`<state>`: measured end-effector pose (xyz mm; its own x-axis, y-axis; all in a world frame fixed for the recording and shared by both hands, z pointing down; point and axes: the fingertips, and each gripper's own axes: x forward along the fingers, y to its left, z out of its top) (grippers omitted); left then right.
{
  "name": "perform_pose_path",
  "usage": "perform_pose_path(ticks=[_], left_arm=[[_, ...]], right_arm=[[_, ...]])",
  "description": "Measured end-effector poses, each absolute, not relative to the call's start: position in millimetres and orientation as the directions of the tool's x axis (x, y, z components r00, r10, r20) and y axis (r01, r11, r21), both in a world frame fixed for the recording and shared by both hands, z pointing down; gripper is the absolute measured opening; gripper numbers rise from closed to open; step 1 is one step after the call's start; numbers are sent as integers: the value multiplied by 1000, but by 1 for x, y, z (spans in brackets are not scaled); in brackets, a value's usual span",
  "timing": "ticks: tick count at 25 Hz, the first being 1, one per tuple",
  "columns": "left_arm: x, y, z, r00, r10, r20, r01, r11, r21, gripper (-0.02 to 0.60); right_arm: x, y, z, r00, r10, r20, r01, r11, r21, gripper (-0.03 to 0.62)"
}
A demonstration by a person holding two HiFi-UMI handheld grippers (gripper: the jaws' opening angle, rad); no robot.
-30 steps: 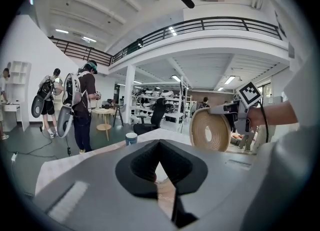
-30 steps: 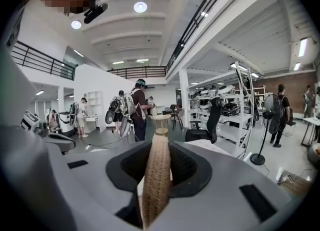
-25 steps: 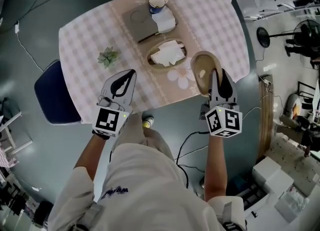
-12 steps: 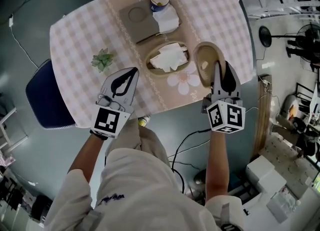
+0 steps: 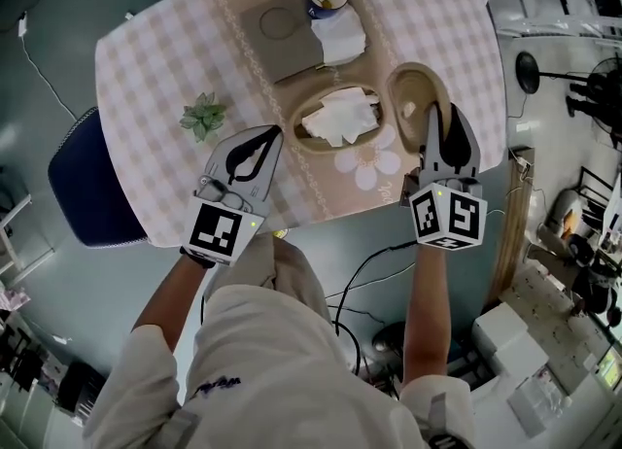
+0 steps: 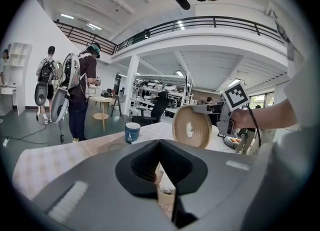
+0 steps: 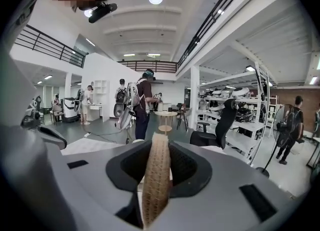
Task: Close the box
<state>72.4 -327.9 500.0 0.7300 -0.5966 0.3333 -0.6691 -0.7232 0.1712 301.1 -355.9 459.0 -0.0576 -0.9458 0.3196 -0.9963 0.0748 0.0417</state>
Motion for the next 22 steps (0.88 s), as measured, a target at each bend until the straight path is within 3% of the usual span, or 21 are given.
perform_pose_path(ticks=[12, 22], left_arm=[[70, -338, 512, 730, -588, 347, -670, -716, 197, 0], [72, -335, 521, 734, -571, 367, -662, -721, 205, 0]], right_arm=[[281, -364, 470, -78, -948, 309, -994, 99, 52, 101], [224, -354, 475, -144, -953, 265, -935, 218, 278, 101]])
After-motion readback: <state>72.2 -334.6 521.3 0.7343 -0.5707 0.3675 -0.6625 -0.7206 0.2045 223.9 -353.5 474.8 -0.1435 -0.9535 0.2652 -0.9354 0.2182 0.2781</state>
